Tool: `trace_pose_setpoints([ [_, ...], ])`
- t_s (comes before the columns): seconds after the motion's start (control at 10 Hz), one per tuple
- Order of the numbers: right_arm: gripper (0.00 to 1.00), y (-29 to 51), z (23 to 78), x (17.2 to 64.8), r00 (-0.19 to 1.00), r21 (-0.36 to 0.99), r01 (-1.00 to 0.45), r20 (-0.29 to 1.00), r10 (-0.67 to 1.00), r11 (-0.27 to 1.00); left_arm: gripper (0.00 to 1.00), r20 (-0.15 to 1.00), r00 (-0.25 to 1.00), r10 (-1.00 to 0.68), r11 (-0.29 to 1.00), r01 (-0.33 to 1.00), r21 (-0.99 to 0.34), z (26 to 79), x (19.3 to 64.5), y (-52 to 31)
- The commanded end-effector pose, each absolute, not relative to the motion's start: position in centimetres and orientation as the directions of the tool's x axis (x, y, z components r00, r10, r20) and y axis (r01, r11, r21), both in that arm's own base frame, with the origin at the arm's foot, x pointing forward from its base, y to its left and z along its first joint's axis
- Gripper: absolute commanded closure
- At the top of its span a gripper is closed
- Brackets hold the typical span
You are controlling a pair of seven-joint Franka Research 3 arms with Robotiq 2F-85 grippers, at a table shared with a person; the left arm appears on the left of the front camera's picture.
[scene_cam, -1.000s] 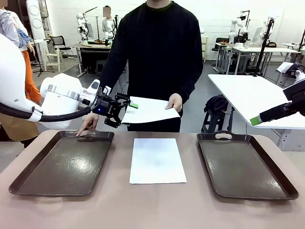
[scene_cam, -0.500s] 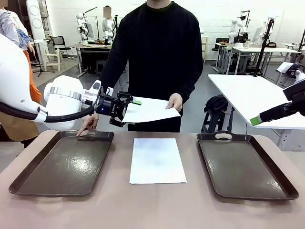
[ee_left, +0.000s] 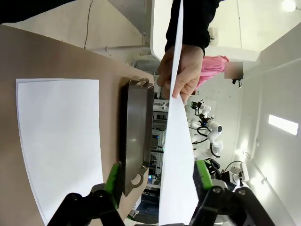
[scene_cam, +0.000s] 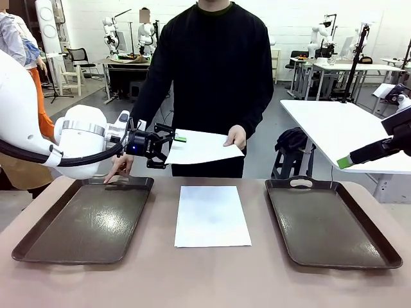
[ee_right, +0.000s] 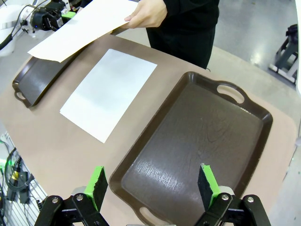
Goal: Sort the A4 documents.
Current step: Receive the A4 Paper.
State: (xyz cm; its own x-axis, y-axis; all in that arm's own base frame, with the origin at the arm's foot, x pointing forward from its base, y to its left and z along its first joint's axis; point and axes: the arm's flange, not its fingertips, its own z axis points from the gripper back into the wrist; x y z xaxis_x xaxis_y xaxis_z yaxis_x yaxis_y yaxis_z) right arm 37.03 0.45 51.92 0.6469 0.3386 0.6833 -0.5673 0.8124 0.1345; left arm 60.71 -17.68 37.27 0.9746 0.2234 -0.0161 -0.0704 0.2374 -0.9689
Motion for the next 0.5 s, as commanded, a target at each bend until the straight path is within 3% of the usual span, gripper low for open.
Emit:
trace_pose_setpoints([
  [0.0,0.00,0.43,51.79,37.10,0.646,0.148,-0.574,0.687,0.334,0.806,0.40,-0.039,0.970,0.242,0.180,-0.085,-0.980,36.61,60.43,-18.08],
  [0.1,0.00,0.43,51.79,37.10,0.646,0.148,-0.574,0.687,0.334,0.806,0.36,-0.044,0.971,0.237,0.158,-0.083,-0.984,36.46,60.48,-18.34],
  [0.2,0.00,0.43,51.79,37.10,0.646,0.148,-0.574,0.687,0.334,0.806,0.60,-0.043,0.971,0.234,0.149,-0.079,-0.986,36.42,60.42,-18.59],
  [0.3,0.00,0.43,51.79,37.10,0.646,0.148,-0.574,0.687,0.334,0.806,0.56,-0.042,0.972,0.229,0.150,-0.078,-0.986,36.34,60.41,-18.74],
  [0.4,0.00,0.43,51.79,37.10,0.646,0.148,-0.574,0.687,0.334,0.806,0.80,-0.035,0.974,0.223,0.161,-0.072,-0.984,36.37,60.35,-18.69],
])
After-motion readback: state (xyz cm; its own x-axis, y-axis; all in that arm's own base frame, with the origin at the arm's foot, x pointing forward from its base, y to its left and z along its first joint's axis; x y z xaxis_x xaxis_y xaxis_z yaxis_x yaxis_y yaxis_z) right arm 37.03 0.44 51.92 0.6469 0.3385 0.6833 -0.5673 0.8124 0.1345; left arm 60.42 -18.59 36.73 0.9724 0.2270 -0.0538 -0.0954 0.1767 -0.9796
